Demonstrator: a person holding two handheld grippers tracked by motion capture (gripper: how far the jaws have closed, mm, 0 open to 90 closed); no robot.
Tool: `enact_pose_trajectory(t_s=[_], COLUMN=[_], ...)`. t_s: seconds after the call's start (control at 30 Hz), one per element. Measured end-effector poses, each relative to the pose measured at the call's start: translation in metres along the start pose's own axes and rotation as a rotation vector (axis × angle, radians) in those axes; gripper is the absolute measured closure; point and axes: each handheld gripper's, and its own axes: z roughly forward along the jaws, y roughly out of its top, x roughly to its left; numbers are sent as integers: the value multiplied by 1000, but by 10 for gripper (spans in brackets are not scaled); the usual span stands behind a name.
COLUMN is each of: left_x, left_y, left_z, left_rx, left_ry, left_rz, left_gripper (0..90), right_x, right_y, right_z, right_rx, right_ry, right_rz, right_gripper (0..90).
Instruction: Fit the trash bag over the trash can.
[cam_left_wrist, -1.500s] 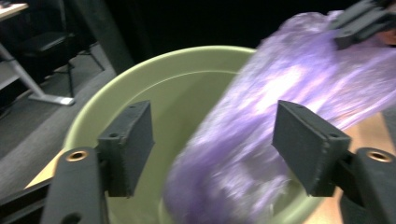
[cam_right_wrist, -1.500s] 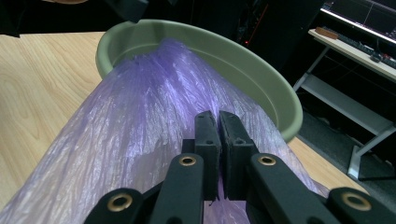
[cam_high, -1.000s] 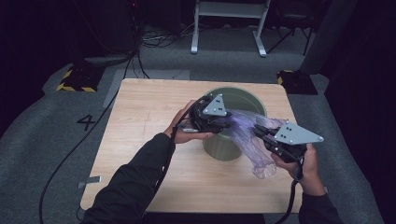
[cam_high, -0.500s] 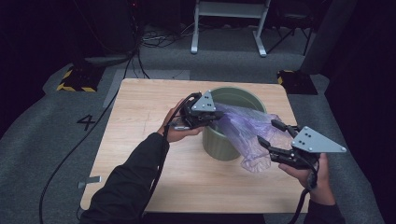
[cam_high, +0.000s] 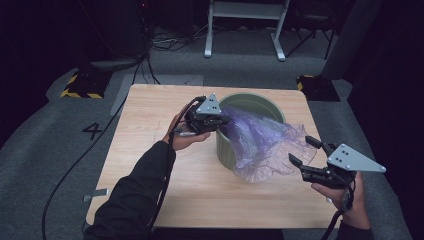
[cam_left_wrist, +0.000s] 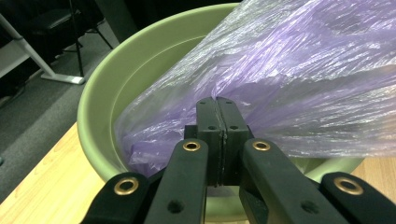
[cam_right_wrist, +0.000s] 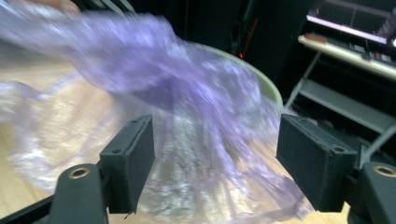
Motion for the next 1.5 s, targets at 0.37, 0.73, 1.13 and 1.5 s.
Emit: enact_pose_trajectory(t_s=[0.37, 0.73, 1.13, 1.5], left_x=[4, -11, -69, -114], left_y=[-7, -10, -8, 9], left_z=[-8, -25, -49, -50], left_rx=[-26, -94, -197, -160], left_ry=[-7, -25, -133, -150], left_rz=[-18, -46, 2, 85], left_gripper=[790, 354, 154, 154], right_x=[-6, 2, 8, 15], right_y=[-18, -13, -9, -5], right_z=[24, 34, 36, 39], right_rx=[35, 7, 9, 22], right_ry=[89, 98, 100, 94], right_rz=[41, 6, -28, -53], right_gripper=[753, 886, 900, 900])
